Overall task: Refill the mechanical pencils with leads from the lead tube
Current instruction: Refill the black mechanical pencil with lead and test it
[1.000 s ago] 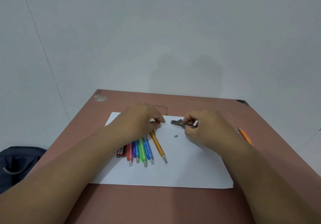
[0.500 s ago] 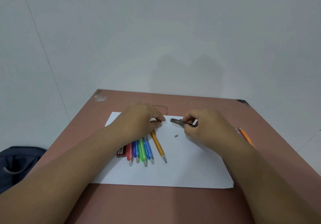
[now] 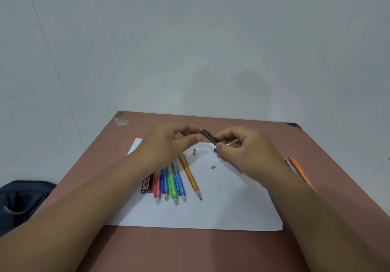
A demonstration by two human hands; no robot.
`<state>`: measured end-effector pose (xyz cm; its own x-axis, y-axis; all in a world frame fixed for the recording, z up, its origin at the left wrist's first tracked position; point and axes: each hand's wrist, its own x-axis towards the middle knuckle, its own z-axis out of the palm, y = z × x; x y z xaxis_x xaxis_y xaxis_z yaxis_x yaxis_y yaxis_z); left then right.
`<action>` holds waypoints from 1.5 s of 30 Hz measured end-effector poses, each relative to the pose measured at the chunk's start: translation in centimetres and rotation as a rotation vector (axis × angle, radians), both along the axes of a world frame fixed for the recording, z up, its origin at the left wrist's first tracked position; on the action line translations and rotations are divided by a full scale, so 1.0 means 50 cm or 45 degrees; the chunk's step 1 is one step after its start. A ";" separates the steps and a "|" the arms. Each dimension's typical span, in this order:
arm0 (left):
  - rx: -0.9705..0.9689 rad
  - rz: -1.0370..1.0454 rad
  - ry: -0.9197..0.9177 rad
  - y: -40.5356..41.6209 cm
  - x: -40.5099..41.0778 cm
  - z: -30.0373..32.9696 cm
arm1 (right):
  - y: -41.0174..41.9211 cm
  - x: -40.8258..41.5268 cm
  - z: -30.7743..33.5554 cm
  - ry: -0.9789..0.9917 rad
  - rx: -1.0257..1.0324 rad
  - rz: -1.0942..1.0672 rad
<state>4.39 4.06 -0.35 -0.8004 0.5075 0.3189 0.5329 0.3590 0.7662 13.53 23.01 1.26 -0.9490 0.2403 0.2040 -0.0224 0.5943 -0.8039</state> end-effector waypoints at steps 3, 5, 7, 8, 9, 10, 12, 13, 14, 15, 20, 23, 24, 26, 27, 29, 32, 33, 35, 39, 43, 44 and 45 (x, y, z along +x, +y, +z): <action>0.167 -0.026 -0.143 -0.001 0.005 0.003 | -0.018 0.002 0.003 -0.026 -0.329 0.044; 0.255 -0.041 -0.192 0.000 0.004 0.000 | -0.027 0.003 0.004 -0.049 -0.420 0.073; 0.336 -0.038 -0.258 0.001 0.008 0.001 | -0.031 0.003 0.005 -0.062 -0.481 0.100; 0.382 -0.049 -0.291 0.001 0.010 0.001 | -0.031 0.003 0.005 -0.068 -0.515 0.115; 0.424 -0.061 -0.319 0.002 0.014 0.003 | -0.031 0.004 0.006 -0.074 -0.538 0.131; 0.455 -0.062 -0.335 0.002 0.017 0.005 | -0.031 0.004 0.006 -0.076 -0.546 0.146; 0.496 -0.046 -0.344 0.002 0.018 0.007 | -0.034 0.005 0.007 -0.087 -0.536 0.167; 0.517 -0.034 -0.347 0.002 0.016 0.006 | -0.036 0.005 0.006 -0.095 -0.525 0.171; 0.536 -0.022 -0.352 0.002 0.016 0.007 | -0.036 0.004 0.005 -0.101 -0.507 0.168; 0.548 -0.014 -0.356 0.002 0.016 0.009 | -0.036 0.004 0.004 -0.104 -0.482 0.160; 0.424 0.025 -0.342 -0.002 0.010 0.005 | -0.009 0.000 0.009 -0.024 -0.418 0.018; 0.265 0.140 -0.300 -0.004 -0.008 -0.014 | 0.018 -0.014 -0.004 0.078 -0.031 -0.173; 0.190 0.171 -0.265 -0.005 -0.012 -0.020 | 0.025 -0.020 -0.009 0.099 0.067 -0.214; 0.003 0.199 -0.160 -0.005 -0.012 -0.022 | 0.038 -0.032 -0.022 0.117 0.107 -0.229; -0.066 0.196 -0.119 -0.004 -0.010 -0.021 | 0.041 -0.038 -0.028 0.105 0.096 -0.215; -0.126 0.191 -0.078 -0.002 -0.011 -0.020 | 0.043 -0.051 -0.038 0.069 0.121 -0.156; -0.220 0.225 -0.004 0.005 -0.017 -0.018 | 0.033 -0.072 -0.047 0.075 0.208 -0.067; -0.249 0.233 0.037 0.007 -0.021 -0.020 | 0.030 -0.079 -0.050 0.082 0.225 -0.048; -0.288 0.246 0.068 0.009 -0.029 -0.027 | 0.023 -0.090 -0.057 0.081 0.270 -0.031; -0.312 0.277 0.062 0.009 -0.045 -0.036 | 0.018 -0.095 -0.068 0.032 0.417 -0.028; -0.364 0.301 0.088 0.010 -0.045 -0.035 | 0.020 -0.086 -0.068 -0.058 0.426 -0.026; -0.377 0.298 0.084 0.009 -0.044 -0.035 | 0.019 -0.081 -0.064 -0.064 0.451 -0.046; -0.387 0.294 0.080 0.009 -0.044 -0.035 | 0.018 -0.076 -0.059 -0.066 0.474 -0.079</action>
